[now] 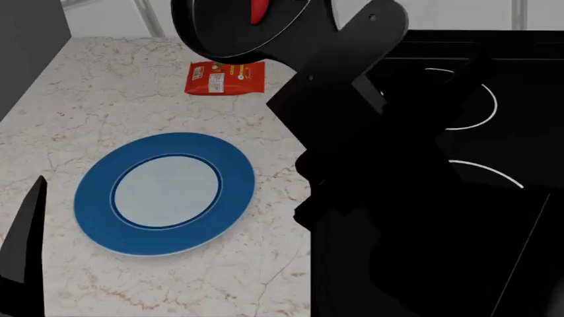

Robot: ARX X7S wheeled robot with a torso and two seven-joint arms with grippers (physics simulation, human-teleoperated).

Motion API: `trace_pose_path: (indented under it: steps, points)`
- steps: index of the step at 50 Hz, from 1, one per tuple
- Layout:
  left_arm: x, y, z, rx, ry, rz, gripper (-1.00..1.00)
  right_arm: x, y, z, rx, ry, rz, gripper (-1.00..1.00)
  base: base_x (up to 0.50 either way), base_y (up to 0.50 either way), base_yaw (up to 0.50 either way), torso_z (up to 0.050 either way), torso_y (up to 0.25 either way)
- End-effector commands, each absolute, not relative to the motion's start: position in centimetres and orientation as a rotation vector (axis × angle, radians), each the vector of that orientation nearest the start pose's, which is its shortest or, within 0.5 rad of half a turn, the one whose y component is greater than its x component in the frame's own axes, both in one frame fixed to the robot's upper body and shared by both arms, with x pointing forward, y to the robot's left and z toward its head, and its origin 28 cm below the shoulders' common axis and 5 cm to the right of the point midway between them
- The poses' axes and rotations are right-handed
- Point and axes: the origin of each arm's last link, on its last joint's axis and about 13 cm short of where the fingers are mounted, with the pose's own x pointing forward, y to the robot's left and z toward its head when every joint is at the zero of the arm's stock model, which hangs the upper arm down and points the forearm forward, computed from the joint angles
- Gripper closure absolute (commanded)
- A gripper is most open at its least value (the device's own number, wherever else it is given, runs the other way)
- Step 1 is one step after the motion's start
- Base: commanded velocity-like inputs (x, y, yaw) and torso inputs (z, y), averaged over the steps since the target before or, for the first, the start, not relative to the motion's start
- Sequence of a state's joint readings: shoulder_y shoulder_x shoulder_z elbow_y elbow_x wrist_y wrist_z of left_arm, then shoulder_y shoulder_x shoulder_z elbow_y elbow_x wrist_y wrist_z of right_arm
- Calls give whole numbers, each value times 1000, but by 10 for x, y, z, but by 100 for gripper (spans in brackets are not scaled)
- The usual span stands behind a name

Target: Pick up the pan and dump the vegetables in it onto the plate. Then return the pan to the stove.

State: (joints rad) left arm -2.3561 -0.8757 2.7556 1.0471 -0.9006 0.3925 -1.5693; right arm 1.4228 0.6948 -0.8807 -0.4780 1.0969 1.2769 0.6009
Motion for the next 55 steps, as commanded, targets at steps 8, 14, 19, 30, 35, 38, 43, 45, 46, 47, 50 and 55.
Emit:
trace_pose_path:
  steps: [8,14,19,30,35,38,43,45,46,47,50,55]
  points:
    - [122,216,251,259,-387,-200,-100,262,-109,290,-889,-70,82,100,0,0,0,0,1]
    - [122,217,250,258,-386,-200,-100,261,-108,287,-906,-70,76,100,0,0,0,0,0]
    - [122,217,250,257,-385,-199,-100,262,-108,284,-933,-77,63,100,0,0,0,0,0]
    - [121,219,248,254,-382,-198,-100,263,-105,280,-1024,-128,19,100,0,0,0,0,1]
    - [120,219,248,253,-382,-200,-100,262,-101,273,-1061,-134,27,100,0,0,0,0,2]
    - [120,220,247,252,-380,-200,-100,261,-98,270,-1062,-135,42,100,0,0,0,3,0]
    - [119,221,247,251,-381,-197,-100,262,-94,261,-1085,-145,56,100,0,0,0,0,0]
    - [119,221,247,250,-381,-198,-100,263,-93,258,-1096,-147,58,100,0,0,0,0,5]
    - [120,221,247,251,-382,-198,-100,264,-92,258,-1099,-150,57,100,0,0,0,0,0]
    - [120,221,247,251,-382,-197,-100,264,-92,257,-1100,-152,57,100,0,0,0,0,0]
    - [119,221,247,248,-381,-197,-100,266,-90,255,-1117,-165,54,100,0,0,0,0,0]
    - [119,220,247,239,-383,-205,-100,268,-91,268,-1154,-235,-9,100,0,0,0,0,0]
